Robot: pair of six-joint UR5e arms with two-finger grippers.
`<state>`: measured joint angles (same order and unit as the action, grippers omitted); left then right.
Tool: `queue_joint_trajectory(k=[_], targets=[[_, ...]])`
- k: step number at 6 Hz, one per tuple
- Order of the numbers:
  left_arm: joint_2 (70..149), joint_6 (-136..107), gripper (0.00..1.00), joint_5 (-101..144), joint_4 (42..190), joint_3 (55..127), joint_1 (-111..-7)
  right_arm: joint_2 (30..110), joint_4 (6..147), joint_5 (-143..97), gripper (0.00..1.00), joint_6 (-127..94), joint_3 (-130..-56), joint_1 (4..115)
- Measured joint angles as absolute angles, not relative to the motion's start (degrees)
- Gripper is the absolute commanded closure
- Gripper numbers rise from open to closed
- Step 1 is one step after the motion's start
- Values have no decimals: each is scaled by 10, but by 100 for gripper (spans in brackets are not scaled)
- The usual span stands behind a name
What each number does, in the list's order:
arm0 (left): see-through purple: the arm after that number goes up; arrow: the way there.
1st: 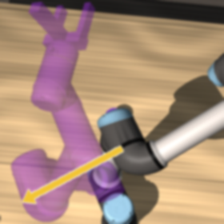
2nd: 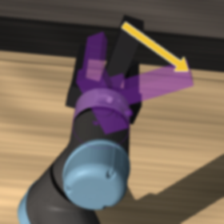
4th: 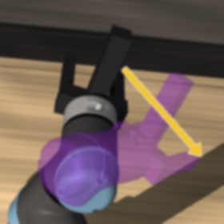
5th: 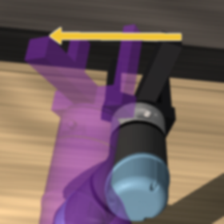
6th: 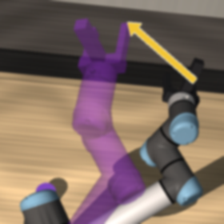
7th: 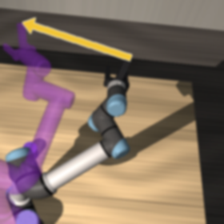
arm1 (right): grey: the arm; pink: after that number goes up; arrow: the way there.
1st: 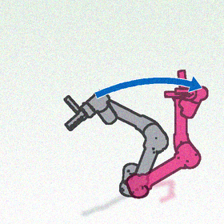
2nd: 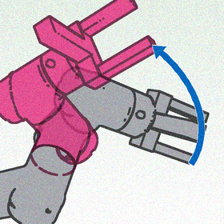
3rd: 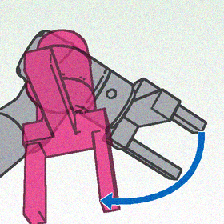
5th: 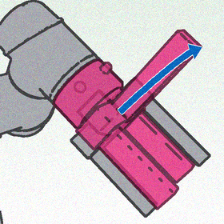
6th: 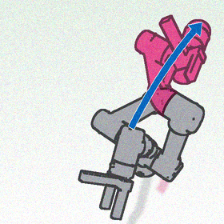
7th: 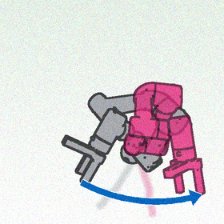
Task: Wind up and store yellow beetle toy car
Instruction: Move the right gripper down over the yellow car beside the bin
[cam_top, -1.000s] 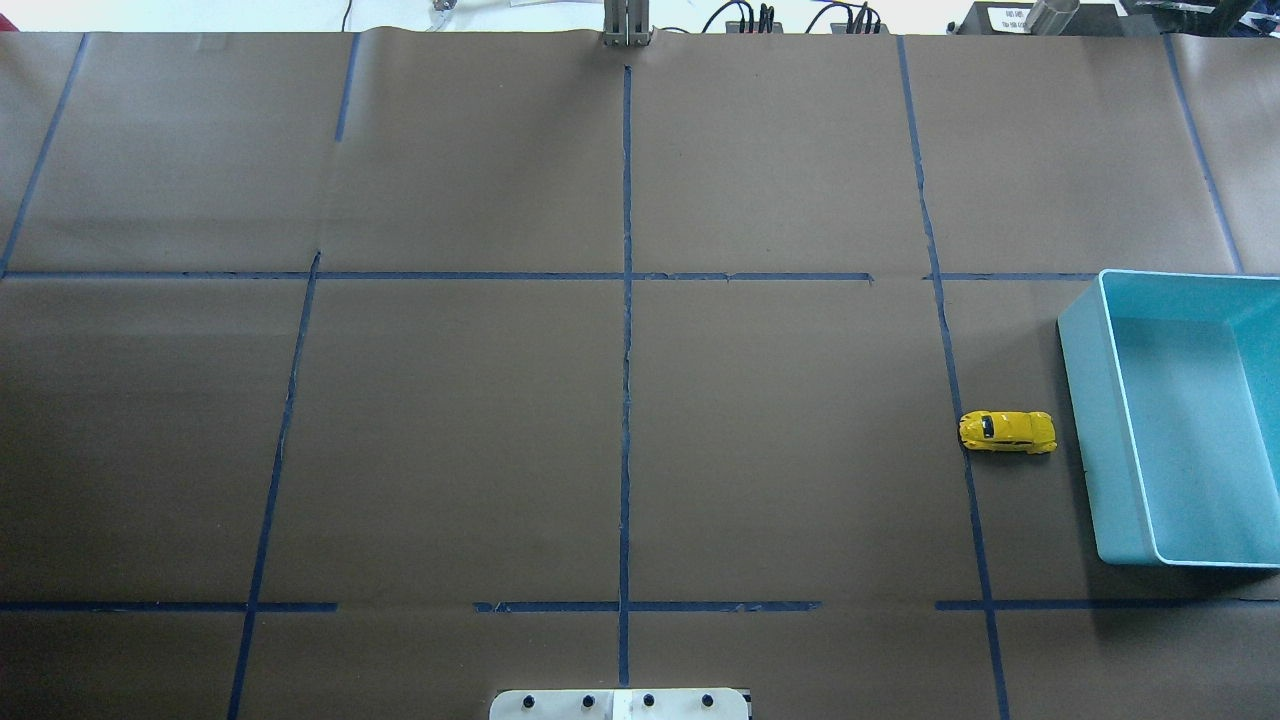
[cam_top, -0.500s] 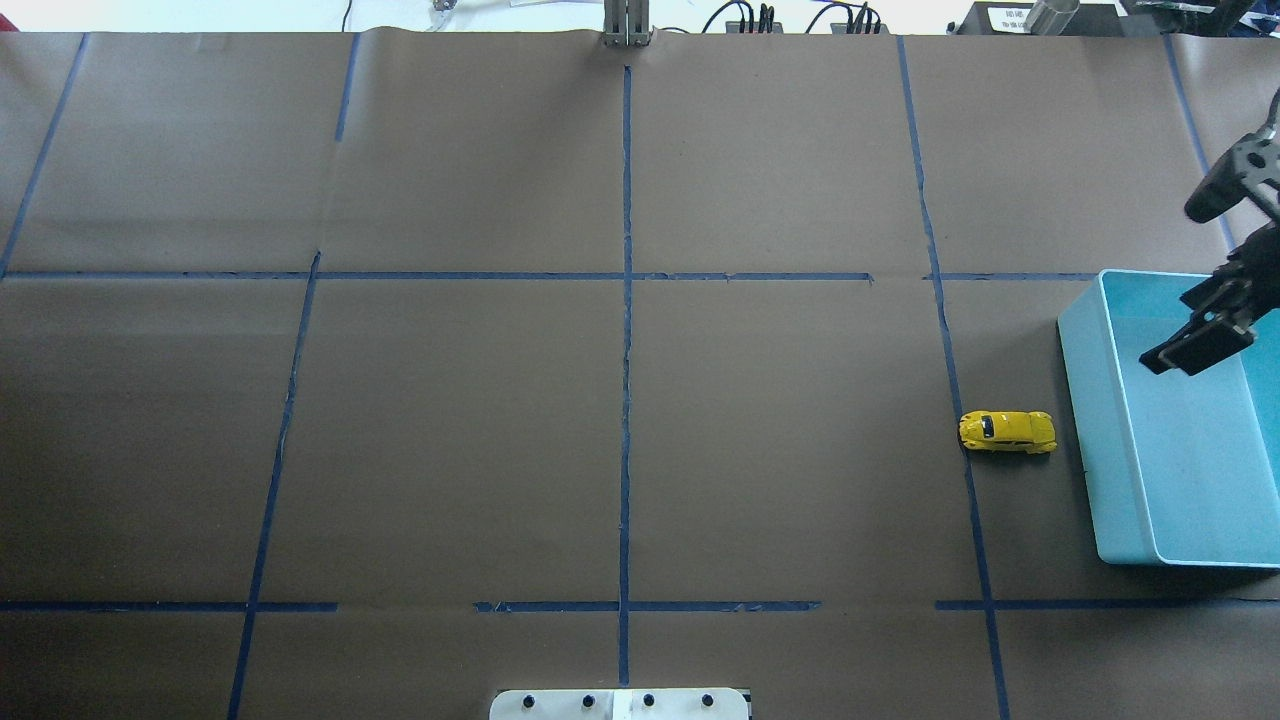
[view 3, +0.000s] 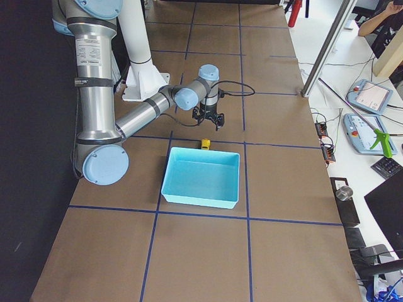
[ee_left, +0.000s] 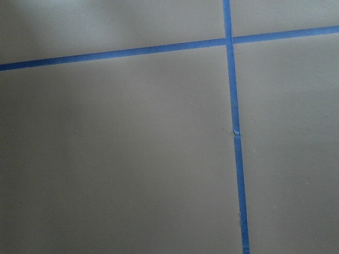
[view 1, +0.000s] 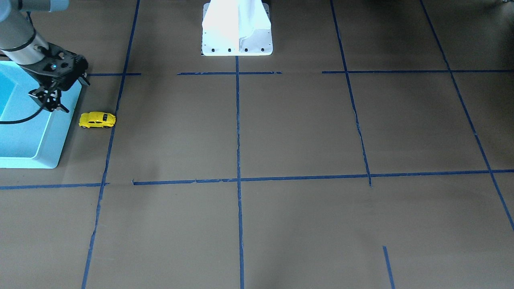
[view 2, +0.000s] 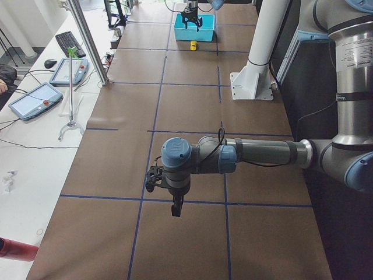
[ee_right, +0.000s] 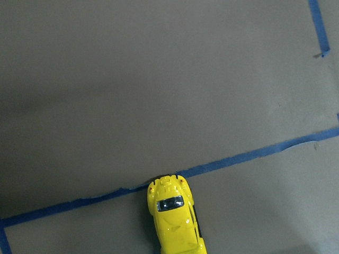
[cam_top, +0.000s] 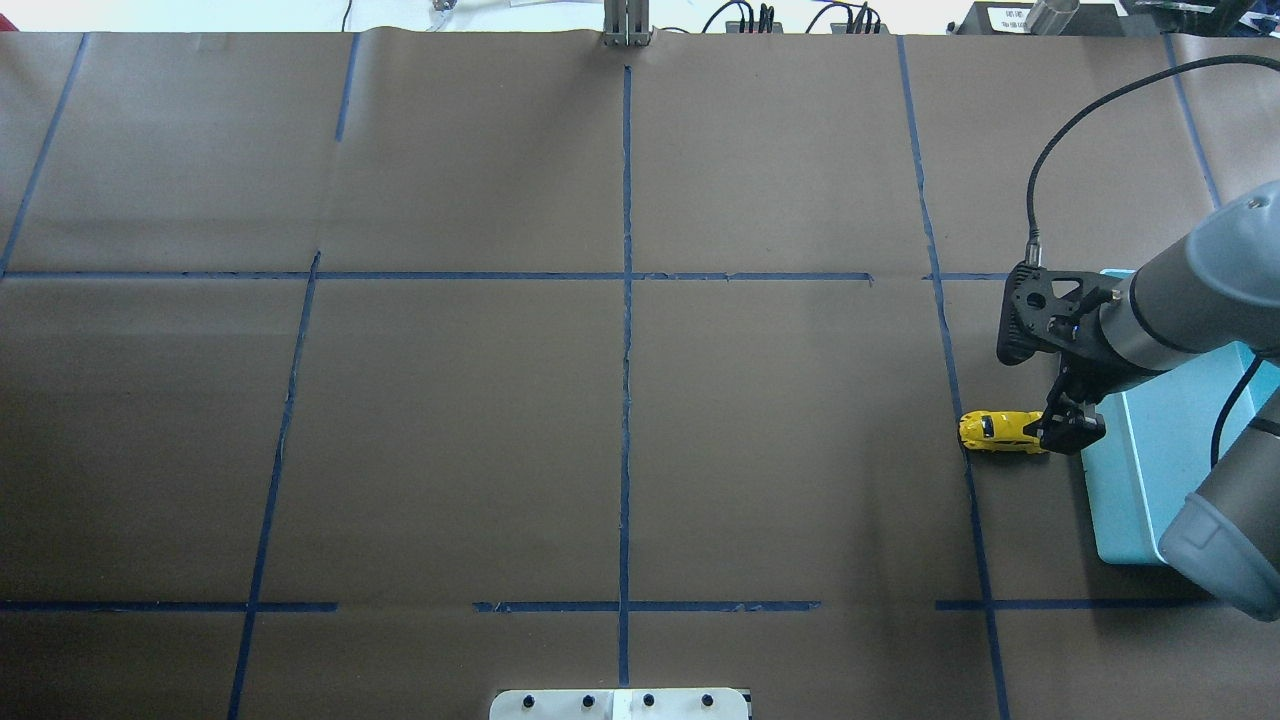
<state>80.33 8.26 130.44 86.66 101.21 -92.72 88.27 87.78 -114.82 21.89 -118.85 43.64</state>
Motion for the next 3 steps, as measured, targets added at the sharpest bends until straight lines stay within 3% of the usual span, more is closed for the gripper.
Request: queue_joint_trajectory(k=[3], targets=[[803, 83, 0, 1304, 867, 1009, -927, 865, 875, -1128, 0, 274, -1148, 410]])
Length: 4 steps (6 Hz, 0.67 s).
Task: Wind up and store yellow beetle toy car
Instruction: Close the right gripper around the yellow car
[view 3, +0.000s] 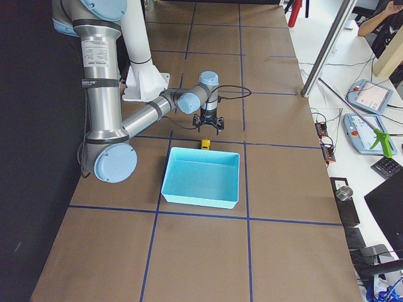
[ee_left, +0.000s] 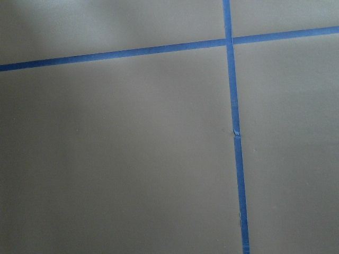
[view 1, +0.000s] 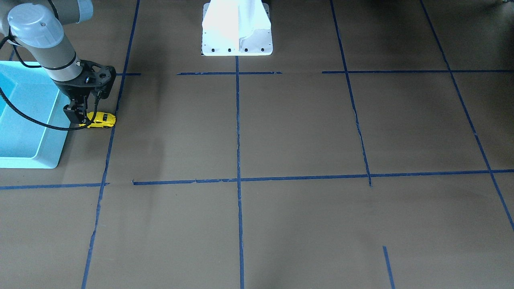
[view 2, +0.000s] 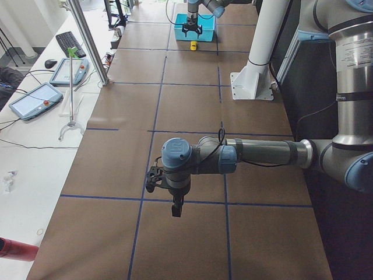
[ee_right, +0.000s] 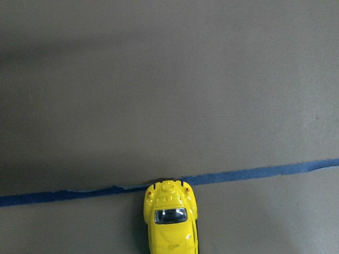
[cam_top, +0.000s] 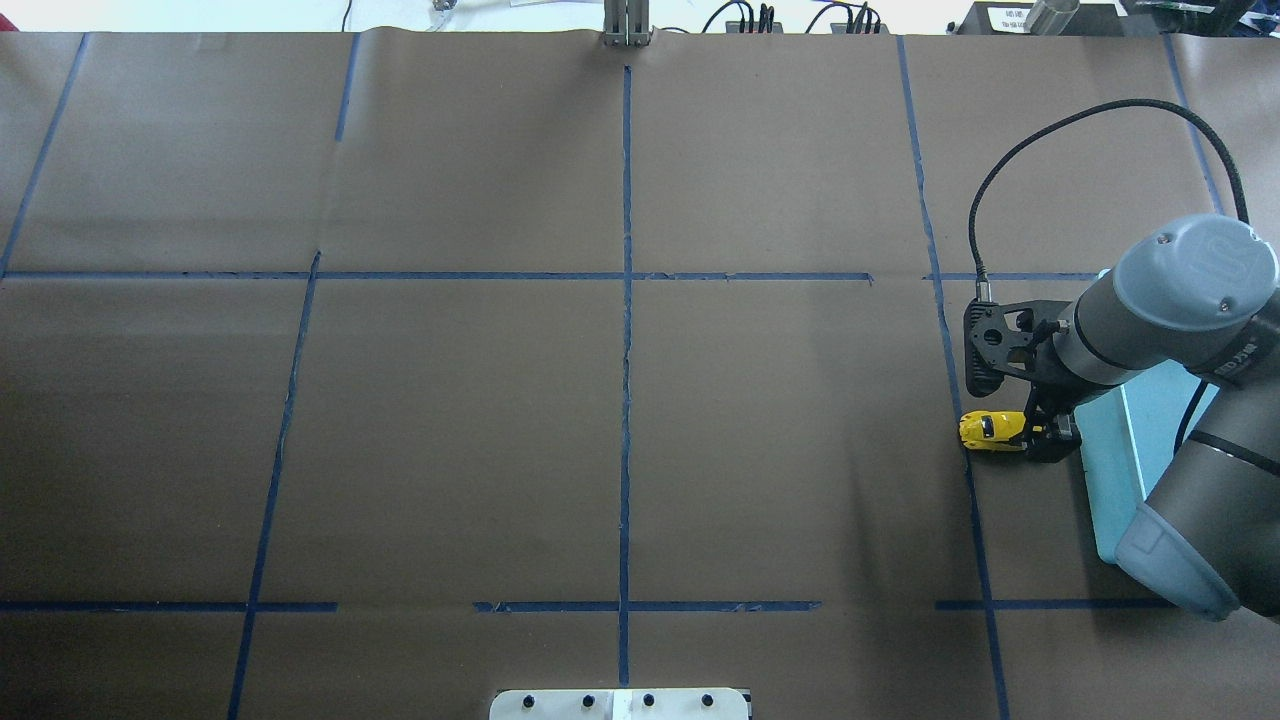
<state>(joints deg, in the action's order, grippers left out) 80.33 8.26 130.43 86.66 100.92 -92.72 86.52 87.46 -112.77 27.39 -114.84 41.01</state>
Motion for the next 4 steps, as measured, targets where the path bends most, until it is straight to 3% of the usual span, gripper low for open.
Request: queue_joint_trajectory(k=[4], targets=[[804, 83, 0, 1304, 867, 1007, -927, 846, 875, -1120, 0, 273, -1101, 379]])
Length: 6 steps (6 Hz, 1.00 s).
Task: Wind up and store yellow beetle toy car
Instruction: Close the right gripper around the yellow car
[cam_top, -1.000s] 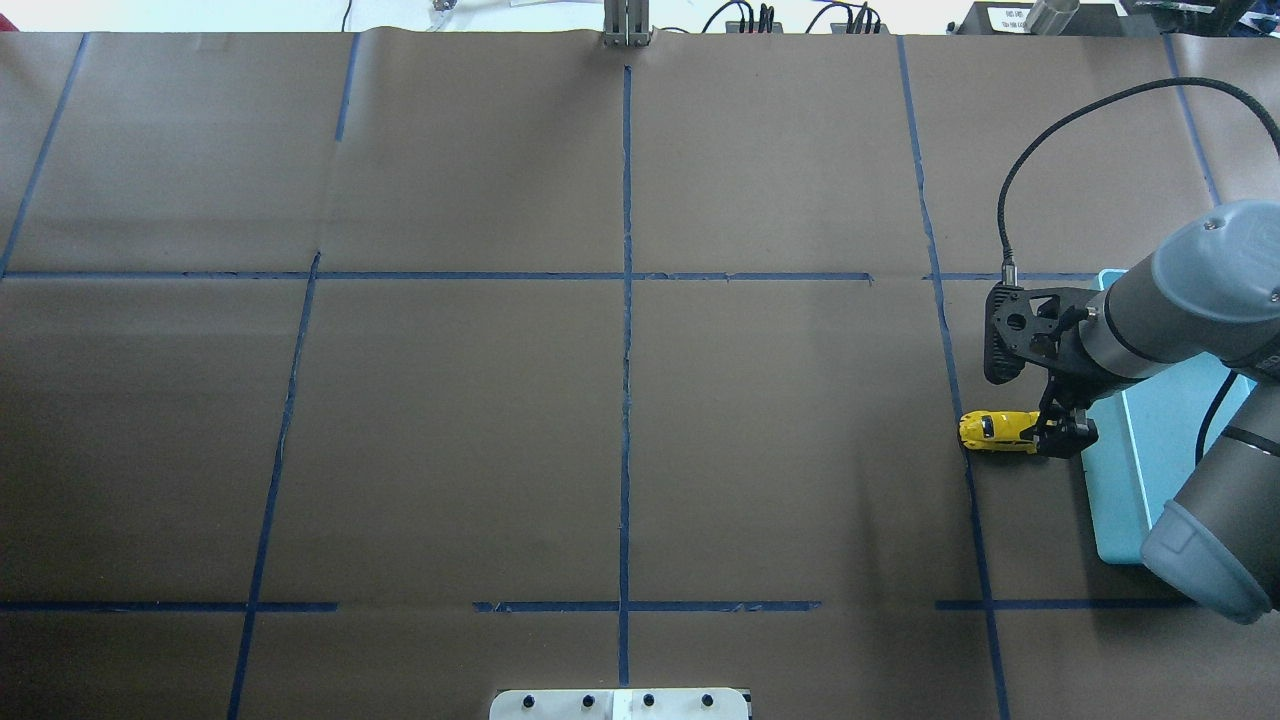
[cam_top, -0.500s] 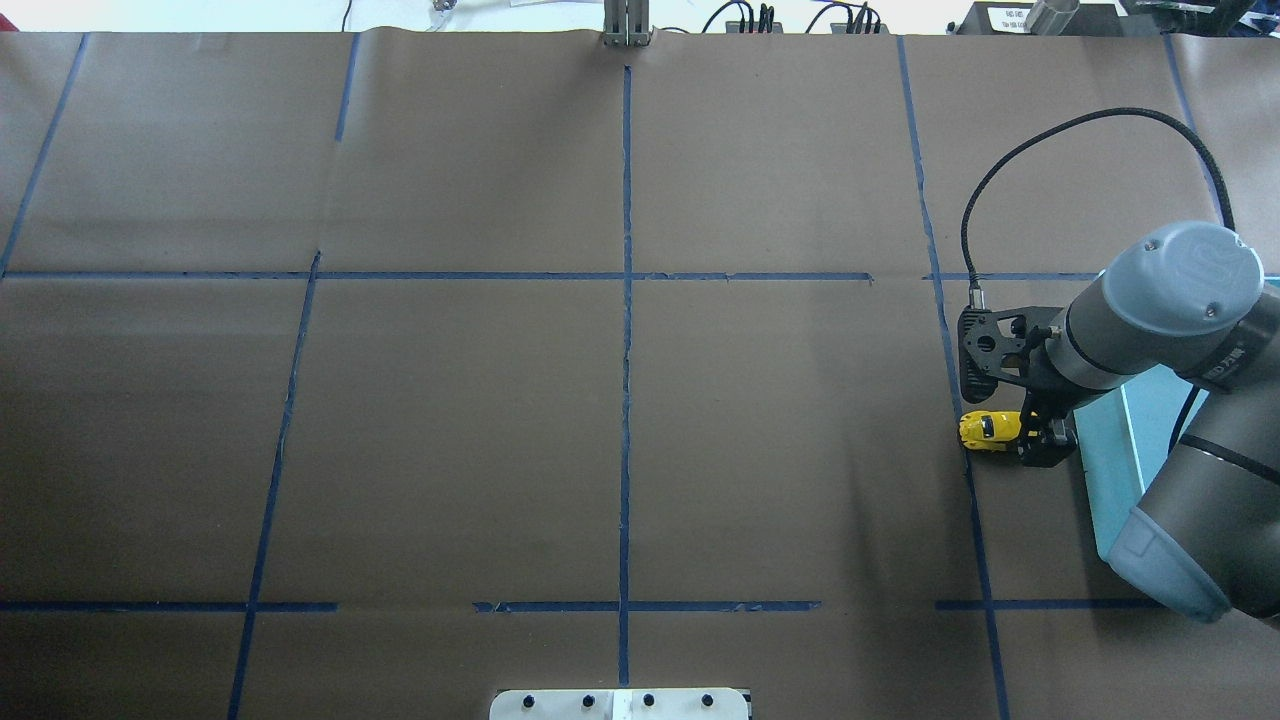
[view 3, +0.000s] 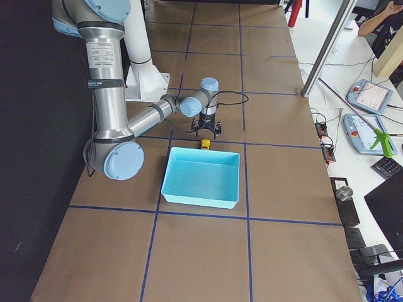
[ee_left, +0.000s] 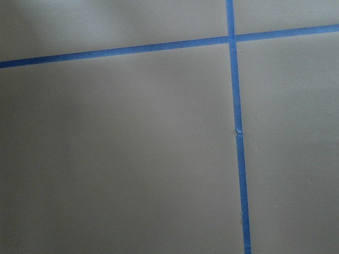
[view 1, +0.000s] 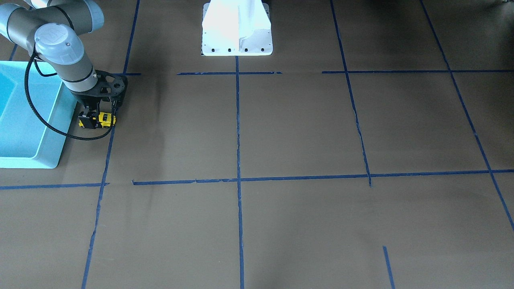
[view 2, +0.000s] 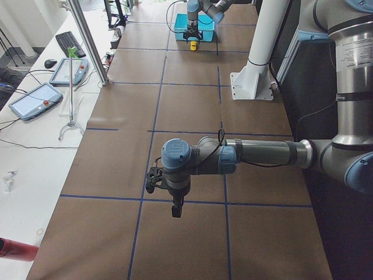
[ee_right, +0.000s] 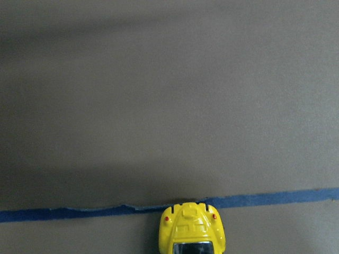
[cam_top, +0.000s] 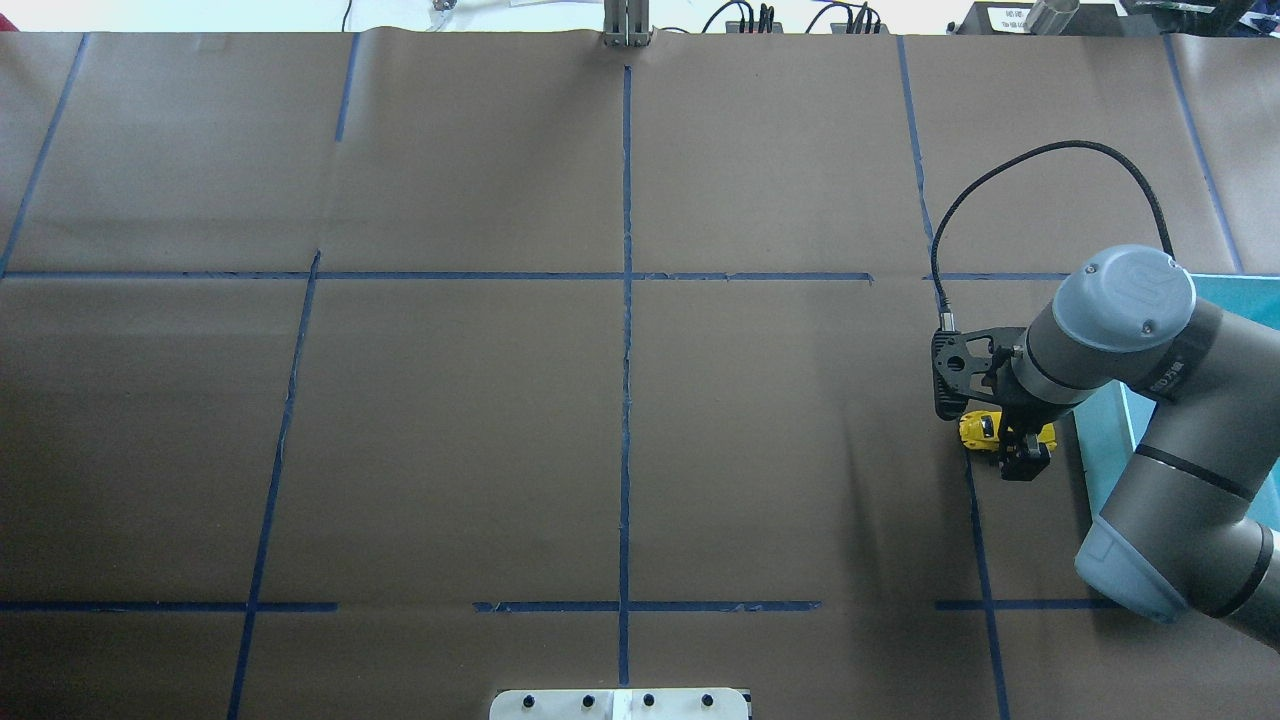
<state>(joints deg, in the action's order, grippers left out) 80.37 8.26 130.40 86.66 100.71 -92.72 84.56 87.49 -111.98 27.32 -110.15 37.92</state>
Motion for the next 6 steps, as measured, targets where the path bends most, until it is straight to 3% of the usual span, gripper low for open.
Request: queue_joint_trajectory(k=[3, 4, 5, 6], targets=[[804, 83, 0, 1304, 867, 1007, -927, 850, 875, -1107, 0, 275, -1079, 372], [804, 83, 0, 1303, 867, 1007, -927, 850, 875, -1105, 21, 275, -1074, 370], [804, 83, 0, 1303, 867, 1007, -927, 850, 875, -1104, 62, 275, -1072, 368], [804, 83, 0, 1303, 867, 1007, -927, 848, 875, -1097, 90, 276, -1071, 367]])
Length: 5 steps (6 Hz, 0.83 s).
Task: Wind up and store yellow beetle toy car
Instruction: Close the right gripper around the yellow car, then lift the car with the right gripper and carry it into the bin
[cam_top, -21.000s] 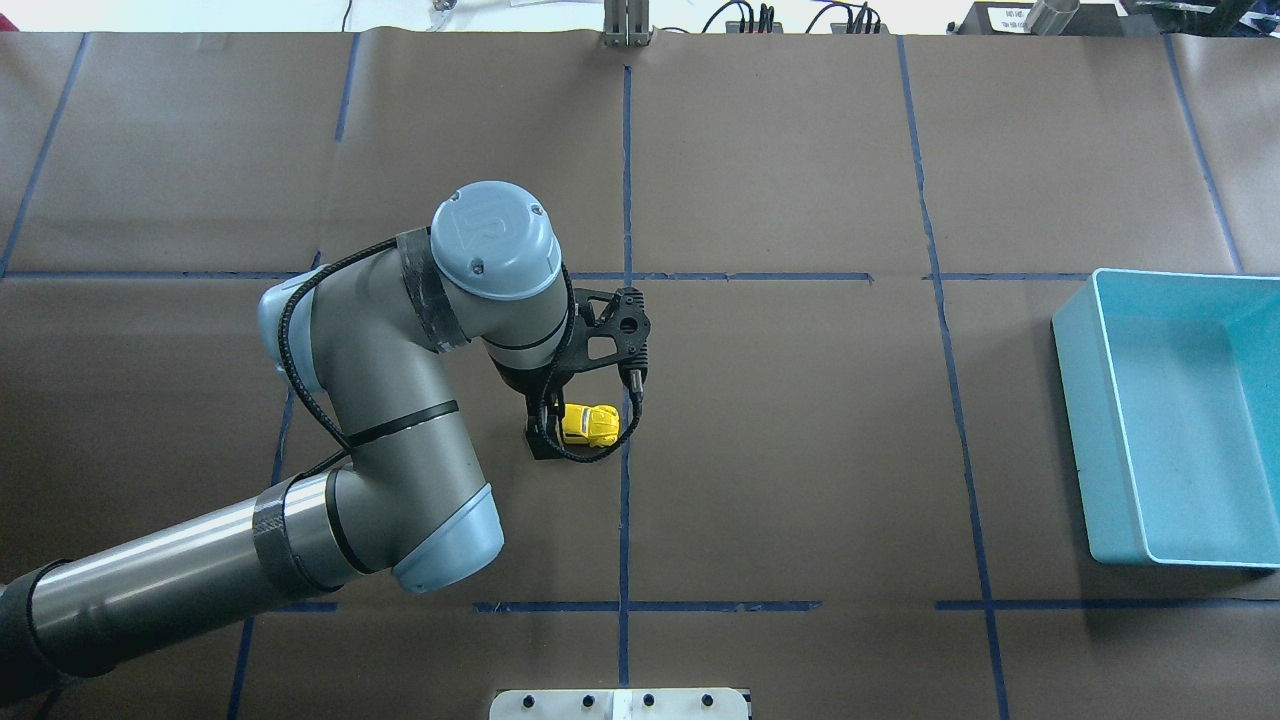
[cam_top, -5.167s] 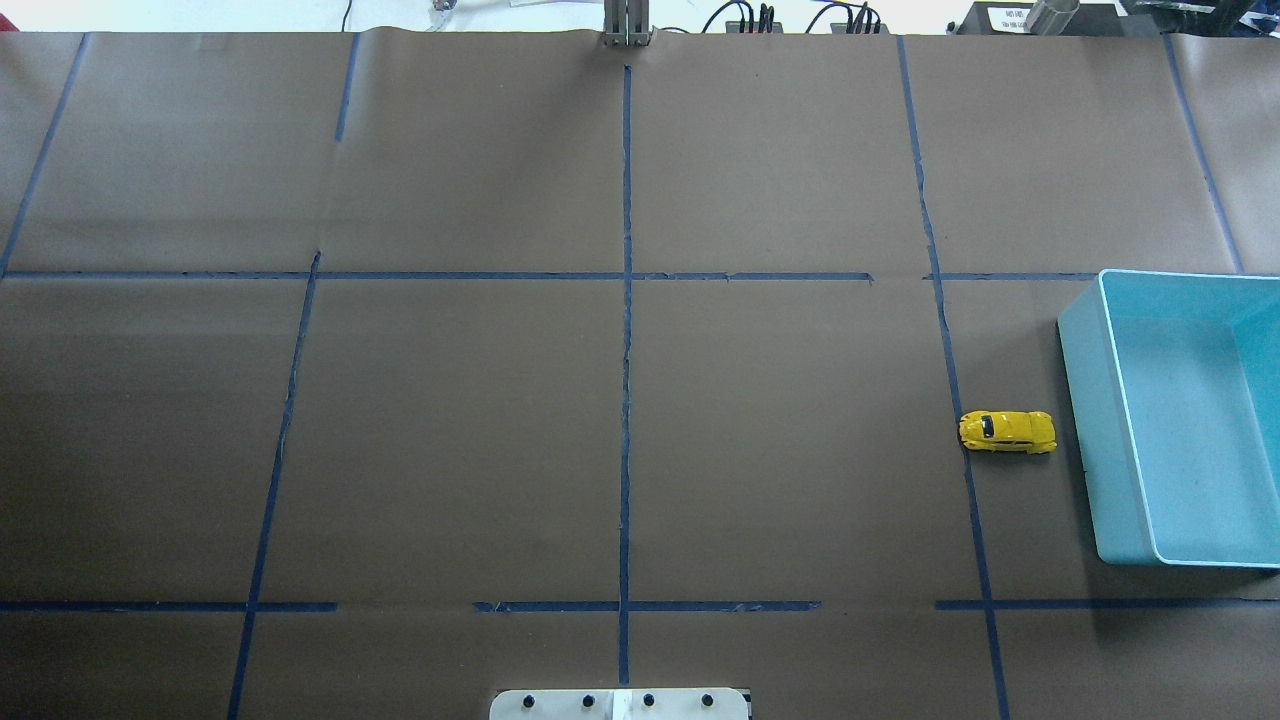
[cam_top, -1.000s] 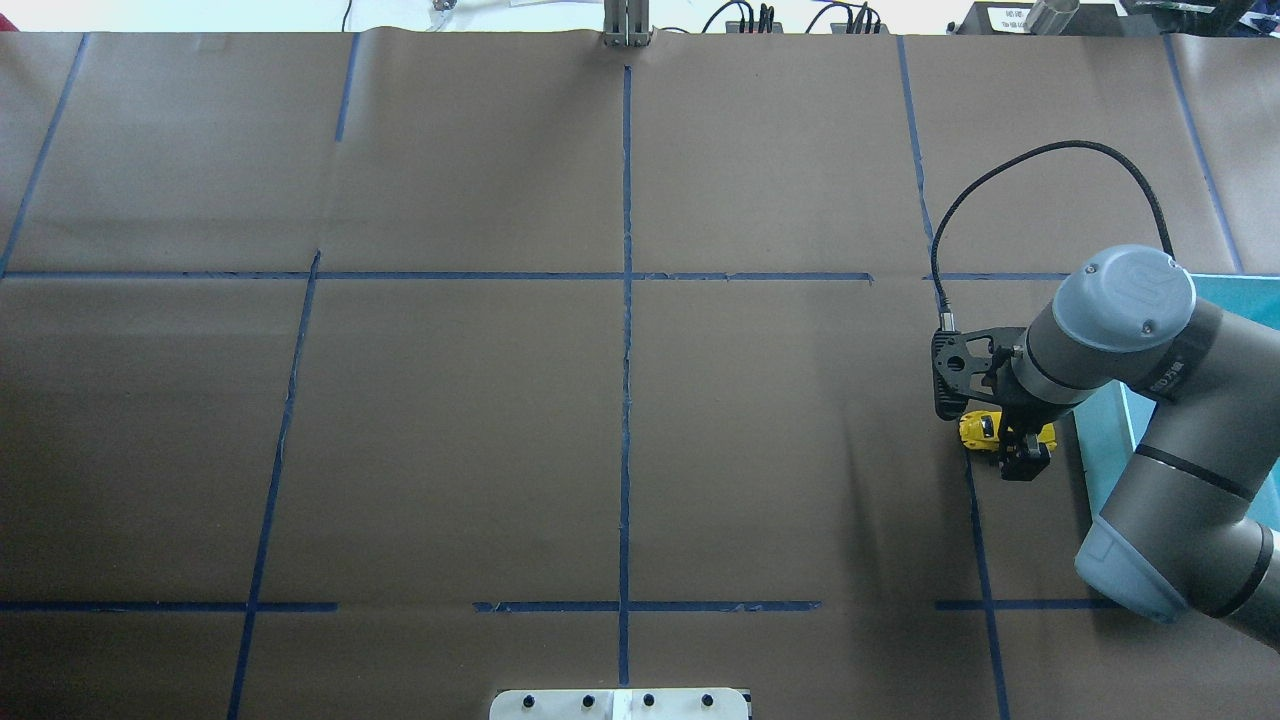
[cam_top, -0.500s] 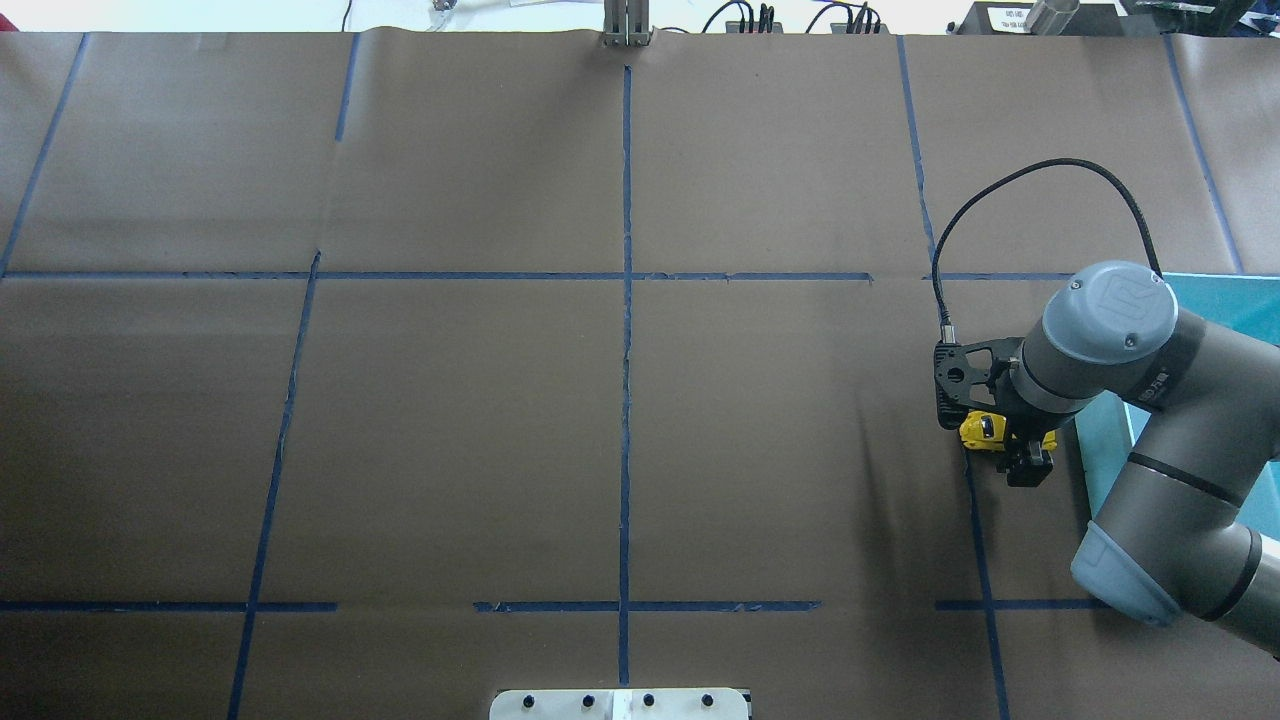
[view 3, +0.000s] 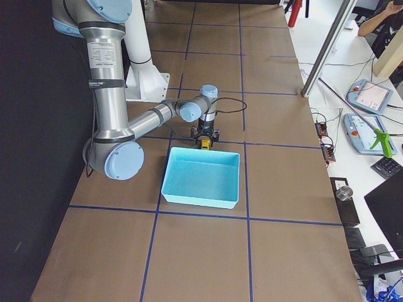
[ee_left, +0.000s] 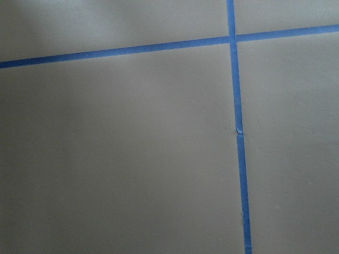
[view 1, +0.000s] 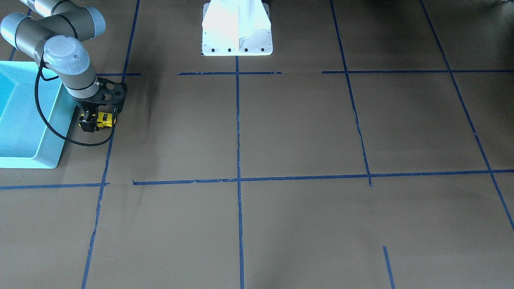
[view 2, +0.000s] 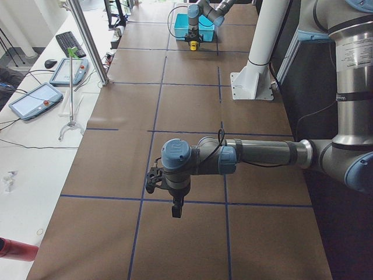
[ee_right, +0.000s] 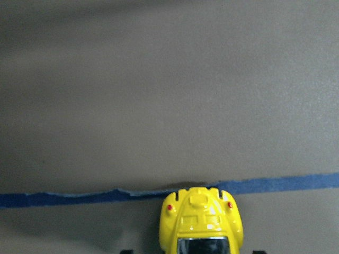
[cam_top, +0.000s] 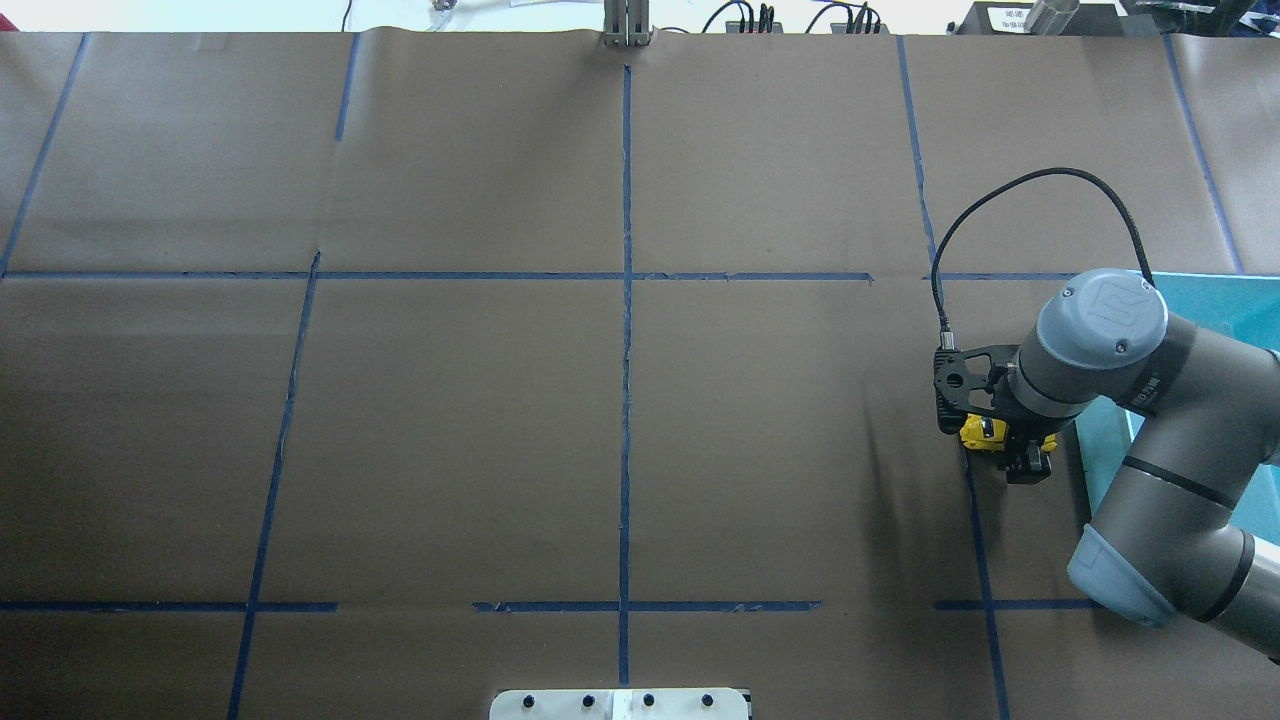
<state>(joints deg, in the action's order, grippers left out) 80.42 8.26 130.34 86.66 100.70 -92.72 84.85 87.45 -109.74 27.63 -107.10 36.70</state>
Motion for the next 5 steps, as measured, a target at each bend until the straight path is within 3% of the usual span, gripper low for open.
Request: queue_joint_trajectory(k=[1, 3, 5], targets=[[804, 83, 0, 1303, 867, 1008, -927, 846, 875, -1082, 100, 277, -1073, 367], [804, 83, 0, 1303, 866, 1009, -927, 846, 882, -1065, 100, 277, -1101, 369], [804, 83, 0, 1303, 866, 1010, -928, 846, 981, -1067, 100, 277, -1214, 386]])
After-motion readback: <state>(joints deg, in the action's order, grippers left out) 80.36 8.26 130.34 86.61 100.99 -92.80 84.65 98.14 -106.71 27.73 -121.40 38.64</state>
